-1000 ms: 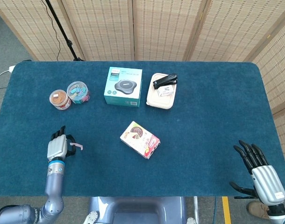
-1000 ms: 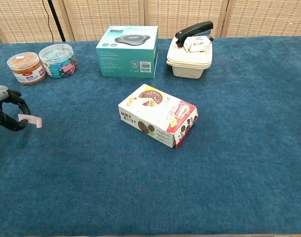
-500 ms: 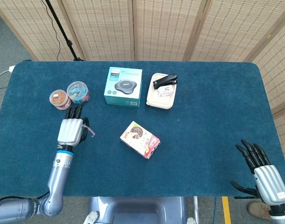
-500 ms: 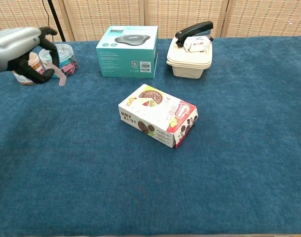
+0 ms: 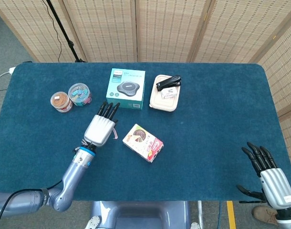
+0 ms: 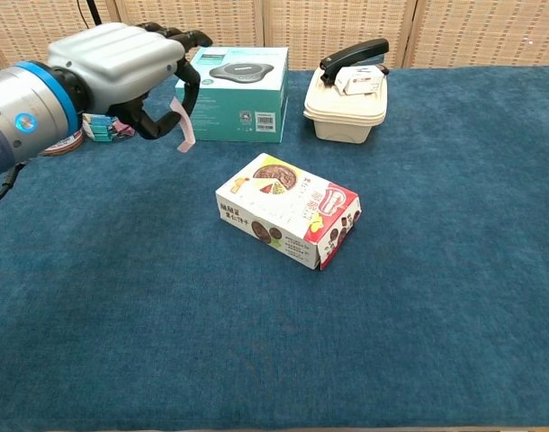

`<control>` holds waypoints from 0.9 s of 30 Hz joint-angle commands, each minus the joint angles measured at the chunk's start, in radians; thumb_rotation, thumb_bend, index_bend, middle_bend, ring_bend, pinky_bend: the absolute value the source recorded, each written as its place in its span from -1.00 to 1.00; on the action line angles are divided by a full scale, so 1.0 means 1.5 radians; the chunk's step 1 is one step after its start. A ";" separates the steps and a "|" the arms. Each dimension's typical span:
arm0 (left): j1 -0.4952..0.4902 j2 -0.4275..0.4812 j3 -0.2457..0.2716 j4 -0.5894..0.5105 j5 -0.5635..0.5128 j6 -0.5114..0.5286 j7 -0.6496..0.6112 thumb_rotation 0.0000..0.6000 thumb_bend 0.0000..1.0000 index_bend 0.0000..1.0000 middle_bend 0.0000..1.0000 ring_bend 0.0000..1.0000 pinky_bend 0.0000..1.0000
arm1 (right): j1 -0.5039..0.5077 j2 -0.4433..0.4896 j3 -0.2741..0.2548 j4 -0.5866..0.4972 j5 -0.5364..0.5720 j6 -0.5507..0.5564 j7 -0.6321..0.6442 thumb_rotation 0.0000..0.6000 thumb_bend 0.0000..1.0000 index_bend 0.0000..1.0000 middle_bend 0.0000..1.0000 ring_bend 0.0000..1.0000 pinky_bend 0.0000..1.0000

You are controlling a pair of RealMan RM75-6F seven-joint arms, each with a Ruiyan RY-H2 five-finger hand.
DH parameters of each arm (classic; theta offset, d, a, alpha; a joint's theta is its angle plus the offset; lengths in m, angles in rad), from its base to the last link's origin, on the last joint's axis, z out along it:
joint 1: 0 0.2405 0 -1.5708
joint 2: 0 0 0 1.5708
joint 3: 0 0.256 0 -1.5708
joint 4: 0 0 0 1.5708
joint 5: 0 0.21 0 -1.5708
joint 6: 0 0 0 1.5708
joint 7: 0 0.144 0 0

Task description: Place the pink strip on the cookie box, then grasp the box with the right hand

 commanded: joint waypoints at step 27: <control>-0.142 -0.152 -0.004 0.109 -0.112 -0.046 0.192 1.00 0.01 0.18 -1.00 -1.00 -1.00 | 0.002 0.020 0.008 0.012 0.022 0.003 0.066 1.00 -1.00 -1.00 -1.00 -1.00 -1.00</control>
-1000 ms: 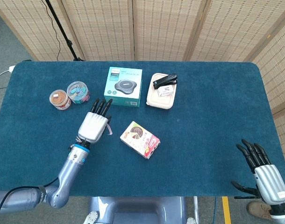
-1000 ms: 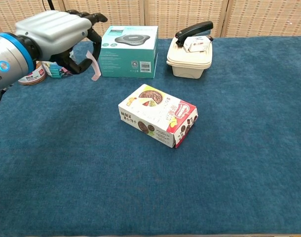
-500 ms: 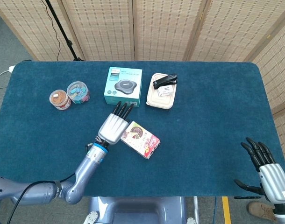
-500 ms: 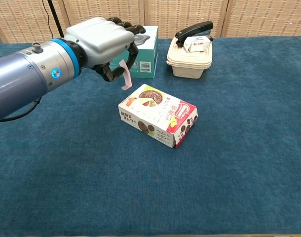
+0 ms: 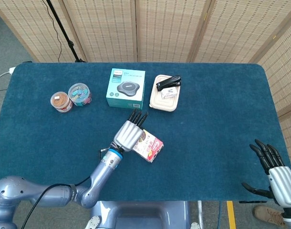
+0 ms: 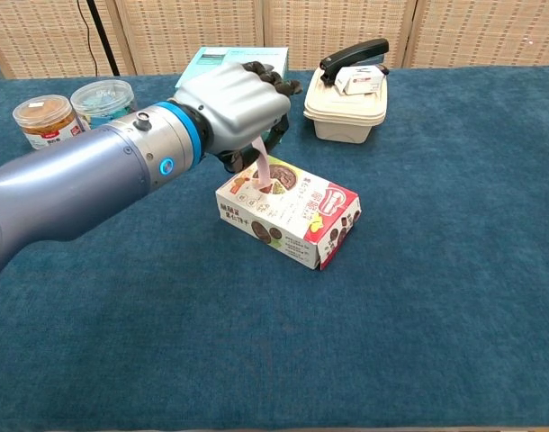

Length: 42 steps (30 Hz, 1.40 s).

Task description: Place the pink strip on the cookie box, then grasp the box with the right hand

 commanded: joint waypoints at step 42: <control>0.053 0.126 -0.015 -0.180 0.025 0.116 -0.076 1.00 -0.56 -1.00 -1.00 -1.00 -1.00 | 0.001 -0.003 0.003 0.000 0.007 -0.008 -0.010 1.00 -1.00 -1.00 -1.00 -1.00 -1.00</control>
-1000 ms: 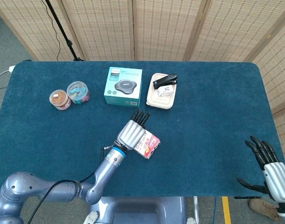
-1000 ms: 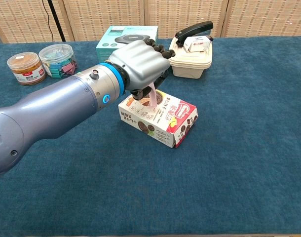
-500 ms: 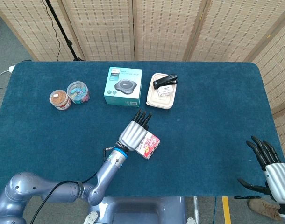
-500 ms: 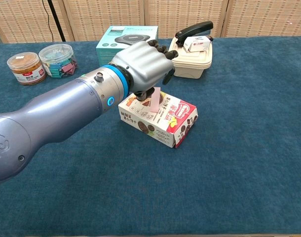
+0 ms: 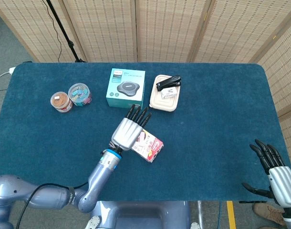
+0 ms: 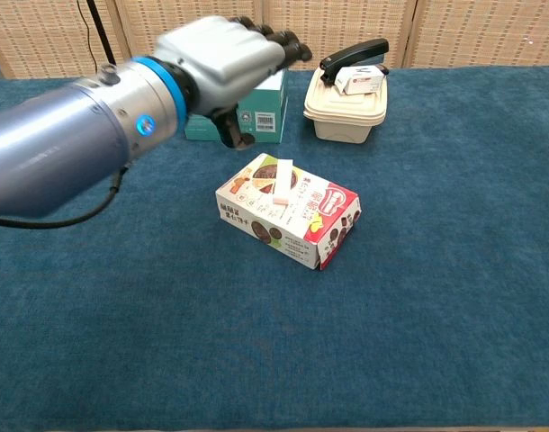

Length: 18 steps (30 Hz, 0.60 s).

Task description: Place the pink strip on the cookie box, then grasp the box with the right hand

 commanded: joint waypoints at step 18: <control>0.329 0.421 0.126 -0.160 0.158 0.079 -0.523 1.00 -0.66 -1.00 -1.00 -1.00 -1.00 | 0.077 -0.065 0.009 -0.023 0.016 -0.156 -0.212 1.00 -1.00 -0.95 -1.00 -1.00 -1.00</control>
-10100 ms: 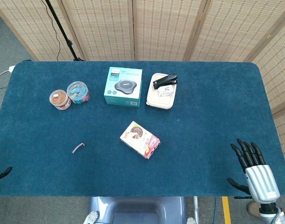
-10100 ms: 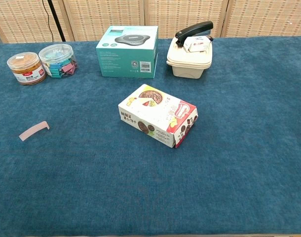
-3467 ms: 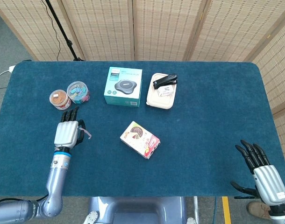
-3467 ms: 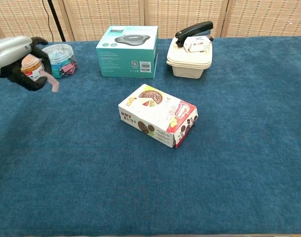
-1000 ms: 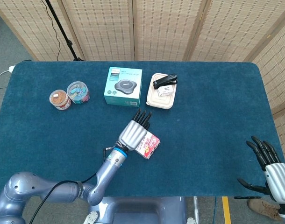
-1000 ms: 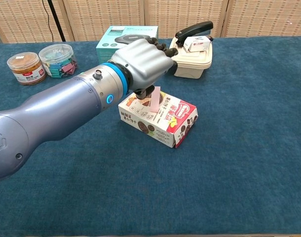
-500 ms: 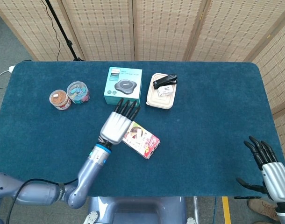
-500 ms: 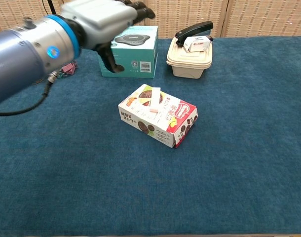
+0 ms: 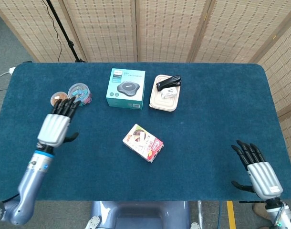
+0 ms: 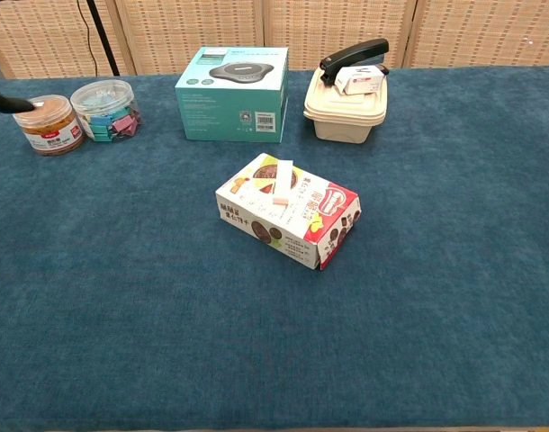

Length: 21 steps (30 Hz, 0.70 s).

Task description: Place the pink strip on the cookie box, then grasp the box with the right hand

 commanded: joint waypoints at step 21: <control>0.229 0.218 0.073 -0.057 0.044 0.029 -0.320 1.00 -0.80 -1.00 -1.00 -1.00 -1.00 | 0.275 -0.101 0.111 -0.207 0.239 -0.343 -0.338 1.00 -1.00 -0.91 -1.00 -1.00 -1.00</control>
